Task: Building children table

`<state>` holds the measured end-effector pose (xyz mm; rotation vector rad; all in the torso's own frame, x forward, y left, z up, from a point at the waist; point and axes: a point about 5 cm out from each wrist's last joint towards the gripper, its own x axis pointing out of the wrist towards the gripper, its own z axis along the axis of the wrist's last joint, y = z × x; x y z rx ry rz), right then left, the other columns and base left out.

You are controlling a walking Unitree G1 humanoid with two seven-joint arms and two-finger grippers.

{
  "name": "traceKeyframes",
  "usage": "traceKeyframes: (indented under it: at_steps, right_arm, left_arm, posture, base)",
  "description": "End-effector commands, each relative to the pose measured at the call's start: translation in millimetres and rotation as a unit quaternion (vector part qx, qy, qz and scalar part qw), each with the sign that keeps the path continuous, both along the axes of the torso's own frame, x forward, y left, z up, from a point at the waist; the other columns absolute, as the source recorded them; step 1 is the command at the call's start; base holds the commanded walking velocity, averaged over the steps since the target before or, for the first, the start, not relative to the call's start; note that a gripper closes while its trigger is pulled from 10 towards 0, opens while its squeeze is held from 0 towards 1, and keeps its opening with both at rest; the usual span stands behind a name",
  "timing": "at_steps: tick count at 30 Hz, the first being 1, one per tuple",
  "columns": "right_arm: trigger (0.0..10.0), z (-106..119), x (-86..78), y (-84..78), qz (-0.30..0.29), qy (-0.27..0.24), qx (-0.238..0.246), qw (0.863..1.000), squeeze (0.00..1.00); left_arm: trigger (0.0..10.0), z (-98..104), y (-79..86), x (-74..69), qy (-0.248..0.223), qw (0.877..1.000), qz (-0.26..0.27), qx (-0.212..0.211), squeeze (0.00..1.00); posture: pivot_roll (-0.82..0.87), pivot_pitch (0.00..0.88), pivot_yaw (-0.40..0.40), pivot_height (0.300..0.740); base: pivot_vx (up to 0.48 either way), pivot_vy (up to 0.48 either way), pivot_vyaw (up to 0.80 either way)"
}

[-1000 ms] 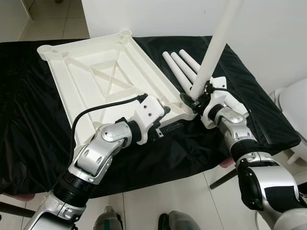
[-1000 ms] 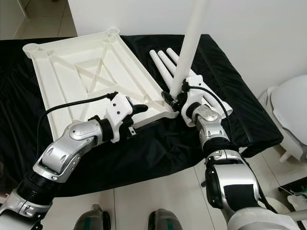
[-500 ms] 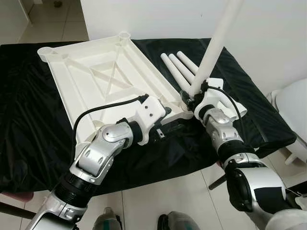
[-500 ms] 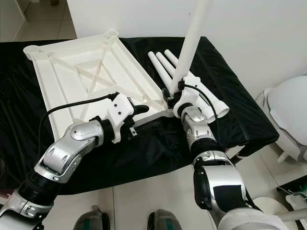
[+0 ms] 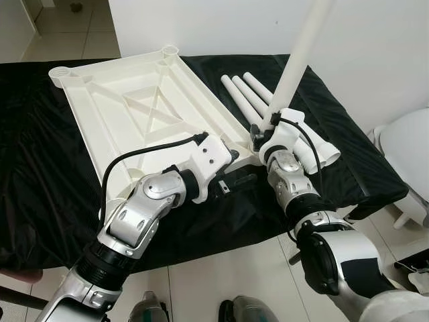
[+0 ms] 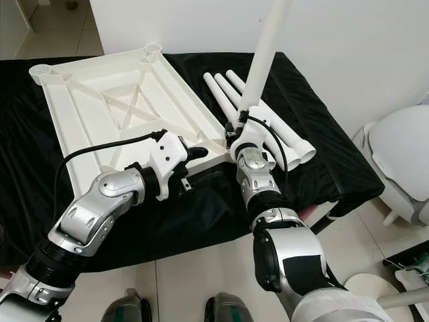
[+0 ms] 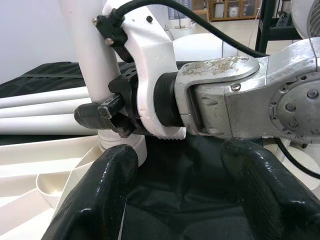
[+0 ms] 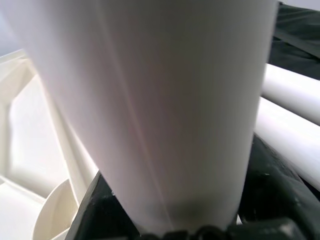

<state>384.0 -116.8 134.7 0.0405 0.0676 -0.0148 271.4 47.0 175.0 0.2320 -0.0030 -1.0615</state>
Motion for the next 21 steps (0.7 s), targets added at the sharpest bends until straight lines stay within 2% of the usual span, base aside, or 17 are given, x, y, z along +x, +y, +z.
traceKeyframes:
  at_steps: [1,3,4,10,14,15,20,21]
  right_arm:
    - [10.0,-11,-3.0,3.5,-0.006,0.032,0.008,0.999,0.00]
    - [10.0,-12,-3.7,5.5,-0.003,0.033,0.009,0.999,0.00]
    - [10.0,-12,-4.2,6.2,0.004,0.030,0.013,0.999,1.00]
    - [10.0,-6,-3.5,4.0,0.025,0.004,0.021,0.999,1.00]
    - [10.0,-2,-3.4,-4.4,0.054,-0.013,0.012,0.998,1.00]
    - [10.0,-1,-3.7,-9.8,0.077,-0.016,0.007,0.997,0.00]
    - [10.0,-1,-4.1,-13.5,0.094,-0.018,0.005,0.995,0.00]
    - [10.0,2,-4.5,-19.6,0.119,-0.023,0.003,0.993,0.00]
  left_arm:
    - [10.0,-1,-1.1,-3.1,0.001,1.000,-0.005,0.002,0.00]
    - [10.0,-2,-0.9,-3.6,0.002,1.000,-0.003,0.001,0.00]
    - [10.0,-2,-0.9,-3.9,0.002,1.000,-0.002,0.001,0.00]
    - [10.0,-2,-1.6,-4.2,0.002,1.000,-0.002,-0.001,0.00]
    - [10.0,-2,-1.9,-4.4,0.002,1.000,-0.003,-0.001,0.00]
    - [10.0,-2,-1.1,-4.0,0.002,1.000,-0.003,0.001,0.00]
    - [10.0,-2,-0.4,-3.7,0.002,1.000,-0.003,0.001,0.00]
    - [10.0,-2,0.3,-3.2,0.001,1.000,-0.002,0.002,0.00]
  posture:
    - [-0.01,0.000,-0.060,0.740]
    - [-0.01,0.000,-0.062,0.740]
    - [-0.01,0.000,-0.063,0.740]
    - [-0.01,0.000,-0.062,0.740]
    - [-0.02,0.000,-0.060,0.740]
    - [-0.02,0.000,-0.061,0.740]
    - [-0.02,0.000,-0.061,0.740]
    - [-0.02,0.000,-0.060,0.740]
  base:
    - [0.000,0.000,0.00]
    - [0.000,0.000,0.00]
    - [0.000,0.000,0.00]
    - [0.000,0.000,0.00]
    - [0.000,0.000,0.00]
    - [0.000,0.000,0.00]
    - [0.000,0.000,0.00]
    - [0.000,0.000,0.00]
